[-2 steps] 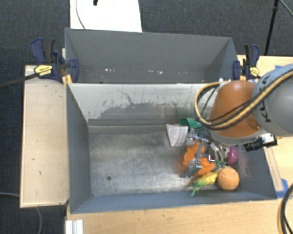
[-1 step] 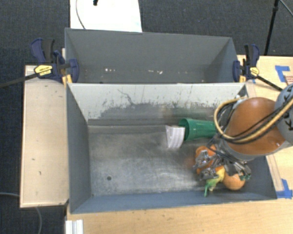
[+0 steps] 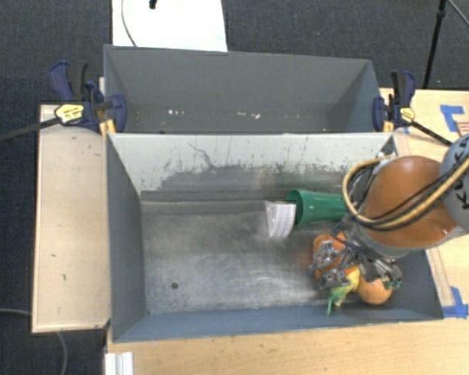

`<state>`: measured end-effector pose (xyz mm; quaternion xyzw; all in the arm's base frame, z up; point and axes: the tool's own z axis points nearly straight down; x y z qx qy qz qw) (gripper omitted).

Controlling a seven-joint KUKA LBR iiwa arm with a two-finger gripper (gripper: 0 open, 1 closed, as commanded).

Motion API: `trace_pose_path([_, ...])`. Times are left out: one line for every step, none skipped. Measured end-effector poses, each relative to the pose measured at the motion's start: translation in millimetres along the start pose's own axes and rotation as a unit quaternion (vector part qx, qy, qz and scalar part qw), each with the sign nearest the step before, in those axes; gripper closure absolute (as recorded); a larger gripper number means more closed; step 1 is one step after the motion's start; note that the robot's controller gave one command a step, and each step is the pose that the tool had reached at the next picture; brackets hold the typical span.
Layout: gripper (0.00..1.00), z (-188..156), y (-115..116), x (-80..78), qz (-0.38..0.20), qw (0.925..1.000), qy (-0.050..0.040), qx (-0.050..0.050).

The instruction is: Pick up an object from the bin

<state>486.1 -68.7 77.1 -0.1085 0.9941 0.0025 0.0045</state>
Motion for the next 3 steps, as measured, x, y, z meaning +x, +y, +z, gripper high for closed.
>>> trace_pose_path([1.0,-142.7,-20.1,-20.5,-0.002,1.0,0.0031,0.002])
trace_pose_path([1.0,-142.3,-20.0,-20.3,-0.001,1.0,0.0035,0.002])
trace_pose_path([1.0,-141.6,-20.2,-20.5,0.0,1.0,0.0033,0.002])
